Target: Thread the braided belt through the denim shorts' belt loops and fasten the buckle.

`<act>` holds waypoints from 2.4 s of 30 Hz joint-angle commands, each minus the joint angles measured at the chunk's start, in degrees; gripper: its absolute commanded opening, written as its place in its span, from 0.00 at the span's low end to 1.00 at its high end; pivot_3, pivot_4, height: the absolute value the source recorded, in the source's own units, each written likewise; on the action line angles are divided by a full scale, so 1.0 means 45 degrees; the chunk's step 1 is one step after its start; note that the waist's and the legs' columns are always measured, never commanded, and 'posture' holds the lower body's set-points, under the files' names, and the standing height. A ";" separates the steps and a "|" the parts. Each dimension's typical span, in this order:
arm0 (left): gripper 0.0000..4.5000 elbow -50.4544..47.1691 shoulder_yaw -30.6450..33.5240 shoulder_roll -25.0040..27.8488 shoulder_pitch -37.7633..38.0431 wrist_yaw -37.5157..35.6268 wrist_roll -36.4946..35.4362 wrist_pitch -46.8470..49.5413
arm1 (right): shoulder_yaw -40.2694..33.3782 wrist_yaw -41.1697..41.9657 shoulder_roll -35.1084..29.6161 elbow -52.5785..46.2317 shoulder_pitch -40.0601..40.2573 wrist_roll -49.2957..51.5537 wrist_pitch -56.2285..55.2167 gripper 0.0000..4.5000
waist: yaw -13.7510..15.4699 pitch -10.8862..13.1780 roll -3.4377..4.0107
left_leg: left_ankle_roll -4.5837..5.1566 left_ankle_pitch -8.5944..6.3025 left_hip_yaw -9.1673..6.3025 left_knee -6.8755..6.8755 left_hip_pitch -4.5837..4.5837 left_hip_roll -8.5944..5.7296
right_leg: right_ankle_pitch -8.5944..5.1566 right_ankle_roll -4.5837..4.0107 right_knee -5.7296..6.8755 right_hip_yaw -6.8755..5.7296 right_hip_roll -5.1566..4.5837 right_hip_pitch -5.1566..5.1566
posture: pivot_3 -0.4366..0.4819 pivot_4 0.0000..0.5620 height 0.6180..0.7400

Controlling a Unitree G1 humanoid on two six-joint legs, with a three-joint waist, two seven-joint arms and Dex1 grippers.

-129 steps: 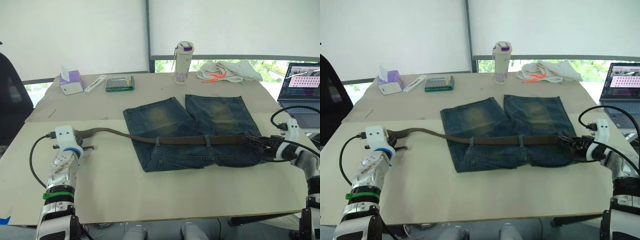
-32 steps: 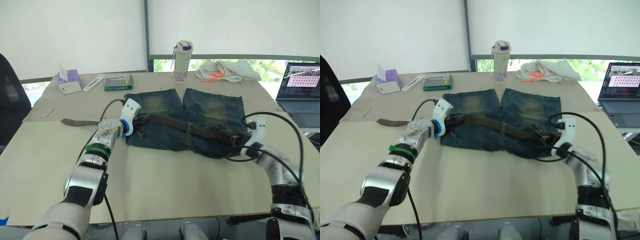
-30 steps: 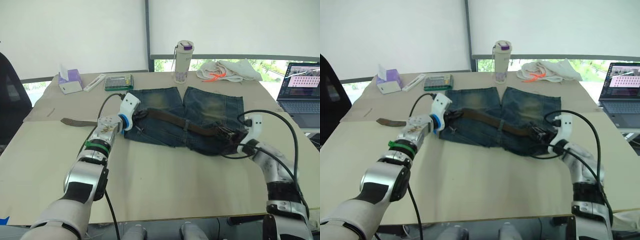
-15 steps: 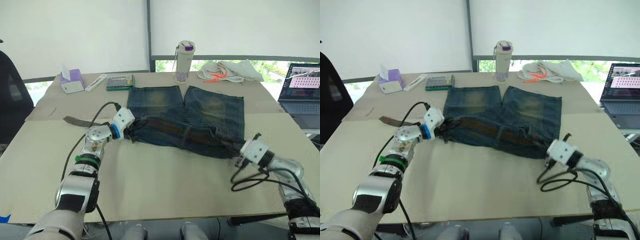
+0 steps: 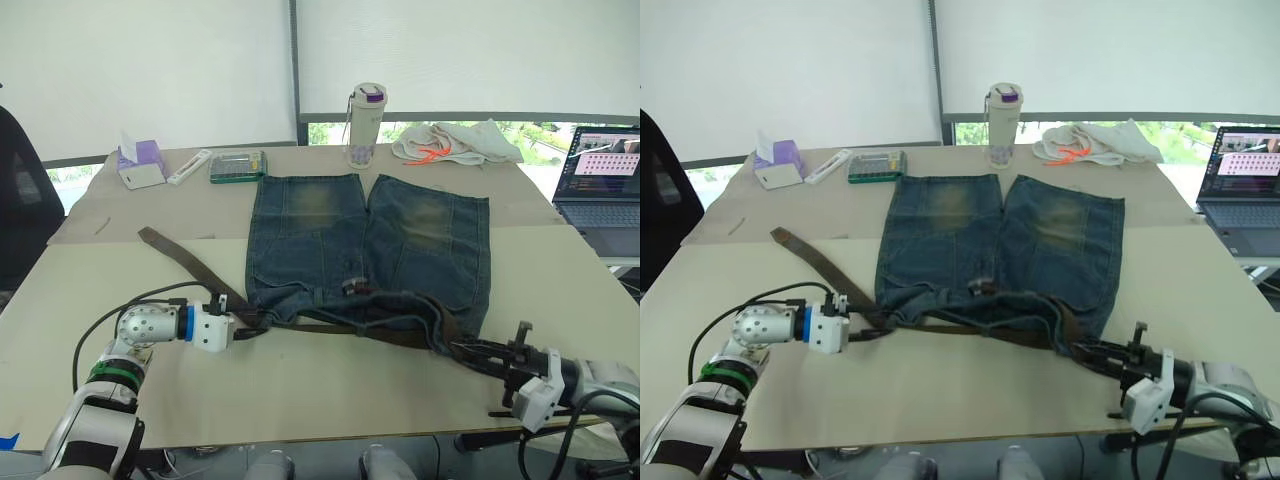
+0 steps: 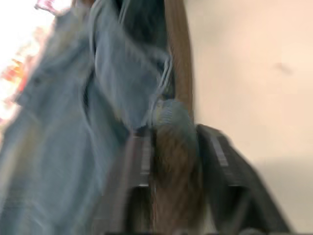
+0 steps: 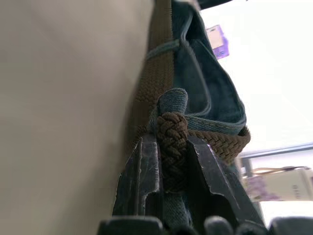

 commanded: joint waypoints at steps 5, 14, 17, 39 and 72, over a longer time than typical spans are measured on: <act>0.98 0.0325 0.0758 0.0293 -0.0169 -0.1225 -0.1819 0.1708 | 0.4242 -0.1545 -0.2752 0.0257 0.0626 0.2159 -0.0220 0.83 | -0.0091 -0.0005 0.0012 | 0.0027 -0.0016 0.0037 0.0004 0.0050 0.0006 | -0.0021 -0.0014 0.0012 0.0000 0.0006 0.0049 | 0.48 0.27 1.00; 1.00 -0.1520 0.2570 0.0127 0.0613 -0.3285 -0.4964 0.7318 | 0.4920 0.3484 -0.2696 -0.2454 0.1236 1.3075 0.6914 0.99 | -0.0212 0.0017 -0.0021 | 0.0171 -0.0101 -0.0028 0.0036 0.0155 0.0105 | -0.0051 -0.0042 -0.0011 0.0006 0.0024 0.0209 | 0.48 0.27 1.00; 1.00 -0.2546 0.3184 0.0332 0.1105 -0.3338 -0.5724 0.9722 | 0.3241 0.4969 -0.2700 -0.5053 0.1564 1.6432 1.2257 0.99 | -0.0141 0.0016 -0.0010 | 0.0202 -0.0122 -0.0057 0.0079 0.0150 0.0129 | -0.0048 -0.0044 -0.0004 -0.0006 0.0027 0.0224 | 0.48 0.27 1.00; 1.00 -1.2676 0.6481 -0.1039 0.3892 0.3876 -0.9481 1.9881 | 0.1505 0.5275 -0.0255 -1.3115 -0.0448 1.7476 2.7791 0.99 | 0.0509 -0.0009 0.0021 | 0.0166 -0.0171 -0.0063 0.0187 -0.0095 0.0128 | -0.0023 -0.0026 0.0084 -0.0037 -0.0002 -0.0054 | 0.48 0.27 1.00; 1.00 -1.5078 0.4018 -0.0462 0.4036 0.2864 -0.7705 2.0407 | -0.0270 0.6096 -0.0075 -1.0077 -0.0700 0.8978 2.4165 0.99 | 0.0381 -0.0020 0.0034 | 0.0148 -0.0161 -0.0019 0.0183 -0.0039 0.0102 | -0.0029 -0.0035 0.0035 -0.0057 0.0025 -0.0017 | 0.48 0.27 1.00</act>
